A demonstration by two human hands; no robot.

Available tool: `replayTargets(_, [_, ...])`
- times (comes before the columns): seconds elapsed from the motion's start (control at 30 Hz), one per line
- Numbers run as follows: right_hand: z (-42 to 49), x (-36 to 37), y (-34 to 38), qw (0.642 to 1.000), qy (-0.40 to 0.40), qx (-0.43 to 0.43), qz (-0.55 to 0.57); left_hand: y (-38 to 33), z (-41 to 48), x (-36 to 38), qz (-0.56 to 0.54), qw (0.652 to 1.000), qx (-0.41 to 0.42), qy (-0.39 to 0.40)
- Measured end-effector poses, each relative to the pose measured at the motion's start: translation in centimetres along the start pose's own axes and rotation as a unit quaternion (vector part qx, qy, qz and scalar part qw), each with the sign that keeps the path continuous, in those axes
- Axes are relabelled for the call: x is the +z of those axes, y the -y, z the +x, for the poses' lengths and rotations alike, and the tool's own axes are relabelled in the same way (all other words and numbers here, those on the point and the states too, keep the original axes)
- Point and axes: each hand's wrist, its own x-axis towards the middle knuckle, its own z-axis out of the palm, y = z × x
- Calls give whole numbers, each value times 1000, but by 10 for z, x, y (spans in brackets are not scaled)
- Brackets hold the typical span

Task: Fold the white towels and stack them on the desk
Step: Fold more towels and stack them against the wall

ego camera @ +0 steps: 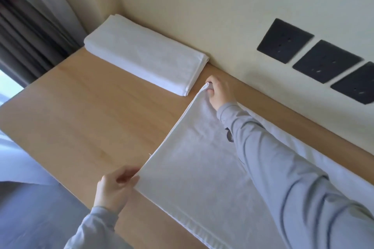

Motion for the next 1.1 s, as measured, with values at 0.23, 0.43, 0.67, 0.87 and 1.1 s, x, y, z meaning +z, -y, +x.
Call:
replayTargets(0.23, [11, 46, 20, 996, -25, 28, 87, 0, 8, -2, 177, 972, 52, -145])
replayTargets(0.43, [-83, 71, 47, 978, -7, -196, 72, -39, 7, 74, 353, 872, 339, -26])
replayTargets(0.67, [-65, 64, 12, 939, 117, -291, -143, 5, 27, 63, 433, 829, 352, 48])
replayTargets(0.87, [-17, 43, -25, 915, 162, -325, -178, 5, 26, 63, 424, 834, 352, 39])
replayTargets(1.1, [-22, 40, -19, 963, 79, -190, -175, -2, 27, 65, 424, 862, 277, 8])
